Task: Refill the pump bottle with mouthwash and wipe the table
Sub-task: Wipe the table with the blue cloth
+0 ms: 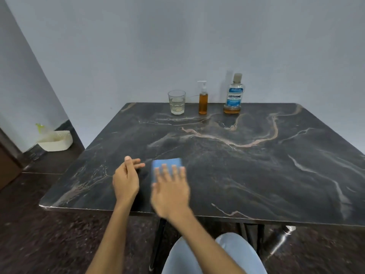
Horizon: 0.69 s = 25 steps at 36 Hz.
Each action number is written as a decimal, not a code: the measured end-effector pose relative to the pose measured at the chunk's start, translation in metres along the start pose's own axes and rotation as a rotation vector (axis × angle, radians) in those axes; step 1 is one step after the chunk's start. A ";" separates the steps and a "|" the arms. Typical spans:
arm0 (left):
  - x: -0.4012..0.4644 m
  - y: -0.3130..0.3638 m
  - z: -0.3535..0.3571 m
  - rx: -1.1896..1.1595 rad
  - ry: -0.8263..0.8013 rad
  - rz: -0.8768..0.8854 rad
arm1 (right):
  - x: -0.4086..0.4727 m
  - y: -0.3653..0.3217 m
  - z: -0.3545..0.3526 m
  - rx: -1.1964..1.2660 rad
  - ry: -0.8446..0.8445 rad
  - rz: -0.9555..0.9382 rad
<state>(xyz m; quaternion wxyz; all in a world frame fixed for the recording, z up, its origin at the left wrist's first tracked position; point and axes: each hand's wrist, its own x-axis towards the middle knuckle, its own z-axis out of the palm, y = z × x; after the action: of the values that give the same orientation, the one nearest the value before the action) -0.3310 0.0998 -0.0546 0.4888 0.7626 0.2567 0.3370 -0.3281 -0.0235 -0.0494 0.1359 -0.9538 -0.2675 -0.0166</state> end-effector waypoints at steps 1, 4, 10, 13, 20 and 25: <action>0.000 -0.001 0.000 0.001 0.008 0.002 | 0.004 -0.015 0.006 0.000 -0.036 -0.106; 0.003 -0.004 -0.002 -0.082 0.073 -0.046 | 0.013 -0.028 0.011 0.019 -0.078 -0.257; 0.000 -0.003 -0.001 -0.043 0.027 -0.024 | 0.021 -0.008 0.007 -0.008 -0.061 -0.276; 0.001 -0.002 -0.001 0.005 0.037 -0.007 | 0.028 0.012 0.001 -0.034 -0.045 -0.175; -0.002 0.000 -0.001 0.015 0.008 -0.015 | 0.028 0.125 -0.037 -0.073 -0.006 0.218; -0.002 0.002 -0.002 0.011 0.003 -0.009 | -0.002 0.204 -0.066 -0.086 0.005 0.476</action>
<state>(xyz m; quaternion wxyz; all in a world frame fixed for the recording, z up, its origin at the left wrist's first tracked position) -0.3342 0.0988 -0.0527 0.4858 0.7635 0.2626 0.3348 -0.2223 -0.2097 -0.0370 0.0958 -0.9948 -0.0340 0.0024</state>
